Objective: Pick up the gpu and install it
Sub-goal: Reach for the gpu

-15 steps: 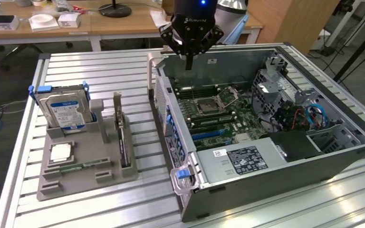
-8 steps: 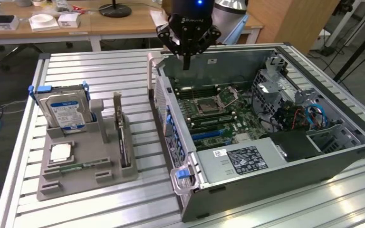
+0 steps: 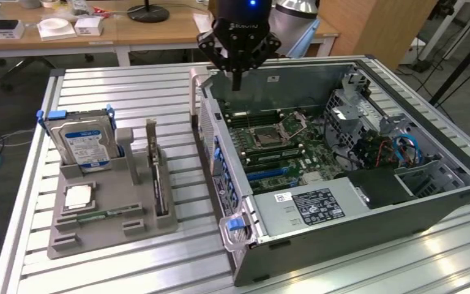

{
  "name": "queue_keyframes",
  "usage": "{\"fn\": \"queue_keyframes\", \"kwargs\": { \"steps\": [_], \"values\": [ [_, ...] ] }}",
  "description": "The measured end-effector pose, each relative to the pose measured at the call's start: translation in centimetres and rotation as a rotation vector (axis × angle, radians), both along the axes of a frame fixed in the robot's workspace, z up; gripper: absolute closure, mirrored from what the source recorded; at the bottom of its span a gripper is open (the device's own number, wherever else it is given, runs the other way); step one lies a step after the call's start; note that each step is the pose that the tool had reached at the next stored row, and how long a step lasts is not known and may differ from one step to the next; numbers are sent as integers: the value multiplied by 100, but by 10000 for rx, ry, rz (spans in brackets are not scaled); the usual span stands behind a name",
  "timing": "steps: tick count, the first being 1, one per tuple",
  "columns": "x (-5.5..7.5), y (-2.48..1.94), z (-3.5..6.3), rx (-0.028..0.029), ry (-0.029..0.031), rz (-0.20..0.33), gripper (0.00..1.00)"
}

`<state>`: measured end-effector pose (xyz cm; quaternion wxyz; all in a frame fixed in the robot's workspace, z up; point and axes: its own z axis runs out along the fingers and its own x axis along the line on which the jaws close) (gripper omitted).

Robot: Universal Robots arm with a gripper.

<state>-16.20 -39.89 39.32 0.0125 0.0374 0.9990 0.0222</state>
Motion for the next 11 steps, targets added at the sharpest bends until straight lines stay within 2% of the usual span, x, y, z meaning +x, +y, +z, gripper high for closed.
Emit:
{"fn": "queue_keyframes", "kwargs": {
  "steps": [11],
  "values": [
    [-89,0,1,-1,1,1,89]
  ]
}}
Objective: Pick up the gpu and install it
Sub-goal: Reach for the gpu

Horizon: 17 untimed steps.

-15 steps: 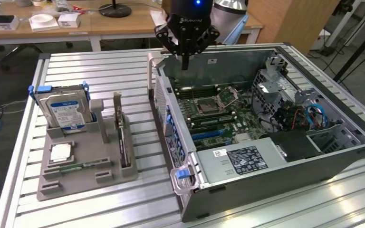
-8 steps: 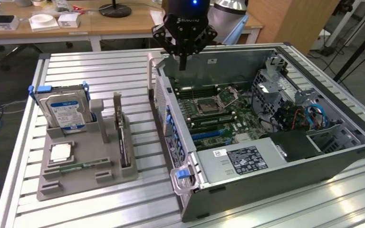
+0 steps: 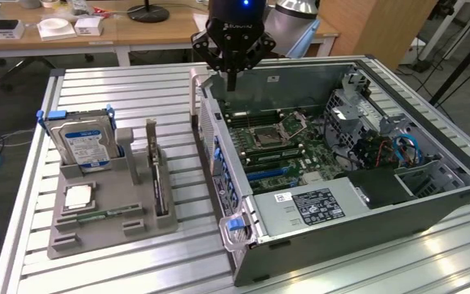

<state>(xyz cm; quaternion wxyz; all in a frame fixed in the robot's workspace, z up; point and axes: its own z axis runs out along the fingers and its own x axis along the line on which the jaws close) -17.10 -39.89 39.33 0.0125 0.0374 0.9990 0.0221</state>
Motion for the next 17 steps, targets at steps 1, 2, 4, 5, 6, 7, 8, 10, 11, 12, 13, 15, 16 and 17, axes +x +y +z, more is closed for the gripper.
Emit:
{"fn": "queue_keyframes", "kwargs": {
  "steps": [1,2,4,5,6,7,8,10,11,12,13,15,16,17],
  "values": [
    [-9,0,0,1,0,-1,89],
    [-17,0,0,0,0,-1,89],
    [-32,0,0,0,0,-1,89],
    [-41,0,0,0,0,-1,89],
    [-49,0,0,0,0,-1,89],
    [-57,0,0,1,0,-1,89],
    [-65,0,0,0,1,-1,89],
    [-84,0,0,0,0,-1,89],
    [-93,0,0,0,0,-1,89],
    [-103,0,0,0,0,-1,89],
    [-112,0,0,0,0,-1,89],
    [-130,0,0,0,0,-1,89],
    [-139,0,0,0,1,0,89],
    [-147,0,0,0,0,-1,89]
  ]
}}
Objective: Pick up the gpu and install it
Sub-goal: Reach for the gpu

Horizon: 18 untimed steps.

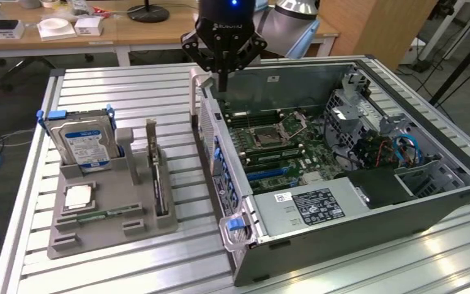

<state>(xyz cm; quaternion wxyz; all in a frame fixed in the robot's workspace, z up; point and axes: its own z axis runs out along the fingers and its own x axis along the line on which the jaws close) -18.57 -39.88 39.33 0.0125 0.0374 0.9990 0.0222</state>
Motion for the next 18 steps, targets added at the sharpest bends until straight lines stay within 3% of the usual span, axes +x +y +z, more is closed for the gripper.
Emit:
{"fn": "queue_keyframes", "kwargs": {
  "steps": [18],
  "values": [
    [-163,0,0,0,0,0,89]
  ]
}}
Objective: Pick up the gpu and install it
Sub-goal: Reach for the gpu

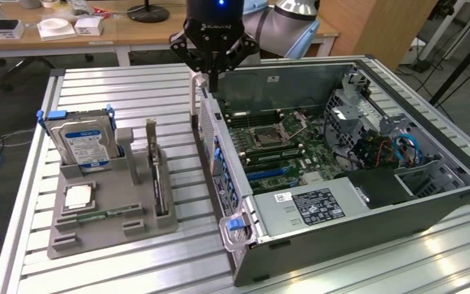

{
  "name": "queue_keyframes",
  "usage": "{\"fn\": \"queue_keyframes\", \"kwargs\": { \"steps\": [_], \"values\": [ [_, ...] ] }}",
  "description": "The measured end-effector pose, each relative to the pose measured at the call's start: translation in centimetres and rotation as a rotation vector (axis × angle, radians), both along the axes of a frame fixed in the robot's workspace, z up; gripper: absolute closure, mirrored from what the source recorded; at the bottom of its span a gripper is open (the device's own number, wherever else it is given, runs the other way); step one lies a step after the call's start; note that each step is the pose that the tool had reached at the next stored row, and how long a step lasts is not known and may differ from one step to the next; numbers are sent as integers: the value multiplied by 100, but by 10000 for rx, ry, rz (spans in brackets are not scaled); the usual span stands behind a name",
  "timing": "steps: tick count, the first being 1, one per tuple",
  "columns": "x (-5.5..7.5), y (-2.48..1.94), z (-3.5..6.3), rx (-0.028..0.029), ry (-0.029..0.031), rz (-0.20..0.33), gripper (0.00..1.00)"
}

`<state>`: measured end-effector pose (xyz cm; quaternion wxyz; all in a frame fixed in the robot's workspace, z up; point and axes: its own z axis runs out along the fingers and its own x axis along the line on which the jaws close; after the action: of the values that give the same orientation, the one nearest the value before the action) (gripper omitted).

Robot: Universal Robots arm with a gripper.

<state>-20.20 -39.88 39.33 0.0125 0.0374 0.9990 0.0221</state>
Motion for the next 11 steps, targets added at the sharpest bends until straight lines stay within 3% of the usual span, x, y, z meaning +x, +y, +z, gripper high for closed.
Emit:
{"fn": "queue_keyframes", "kwargs": {
  "steps": [11],
  "values": [
    [-128,0,0,1,-1,-1,89]
  ]
}}
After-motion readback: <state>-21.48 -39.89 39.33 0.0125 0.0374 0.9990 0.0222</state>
